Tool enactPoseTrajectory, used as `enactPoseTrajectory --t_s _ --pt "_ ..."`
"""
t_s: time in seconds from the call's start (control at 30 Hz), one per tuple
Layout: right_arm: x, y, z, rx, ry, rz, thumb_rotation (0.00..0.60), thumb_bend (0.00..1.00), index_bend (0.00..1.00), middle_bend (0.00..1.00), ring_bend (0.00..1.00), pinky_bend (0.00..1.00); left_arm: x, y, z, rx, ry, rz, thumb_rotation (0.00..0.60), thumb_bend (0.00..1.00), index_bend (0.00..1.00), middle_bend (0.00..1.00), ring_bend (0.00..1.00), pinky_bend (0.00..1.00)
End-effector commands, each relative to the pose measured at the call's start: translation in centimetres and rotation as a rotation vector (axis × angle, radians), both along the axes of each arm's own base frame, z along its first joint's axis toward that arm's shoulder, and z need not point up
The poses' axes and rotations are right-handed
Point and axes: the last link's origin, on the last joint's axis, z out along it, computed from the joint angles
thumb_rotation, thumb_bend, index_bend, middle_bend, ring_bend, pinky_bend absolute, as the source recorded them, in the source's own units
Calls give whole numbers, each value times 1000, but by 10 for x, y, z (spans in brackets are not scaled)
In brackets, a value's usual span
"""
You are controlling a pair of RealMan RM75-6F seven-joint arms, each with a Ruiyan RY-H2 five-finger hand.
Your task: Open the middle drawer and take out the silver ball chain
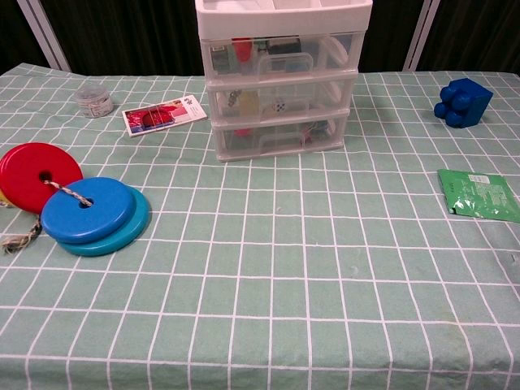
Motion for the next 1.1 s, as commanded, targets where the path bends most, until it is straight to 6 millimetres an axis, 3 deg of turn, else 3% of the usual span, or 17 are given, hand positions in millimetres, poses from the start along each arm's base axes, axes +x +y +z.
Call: enactPoseTrajectory --t_s 0.03,0.3,0.43,0.7,0.9,1.1 --pt "0 -1 -1 6 -6 -2 600 86 0 175 50 144 -2 -2 -4 -2 -8 12 600 40 288 215 180 199" --pt "8 0 -5 48 -68 23 600 90 0 192 50 144 0 -8 -1 12 5 2 600 41 288 215 179 199" --pt "27 -7 -23 137 -175 65 600 123 0 289 96 162 2 -11 -1 11 3 -3 600 41 288 216 179 199" --pt "84 -61 -72 298 -511 113 600 201 85 569 473 506 2 -15 3 21 0 -7 600 41 289 216 179 199" --pt "120 -101 -116 445 -811 35 600 335 165 716 637 652 1 -15 2 11 1 -5 600 40 291 216 179 199" --pt "144 -130 -155 565 -976 -57 600 420 194 783 705 720 -2 -14 1 3 -2 2 600 40 294 215 179 199"
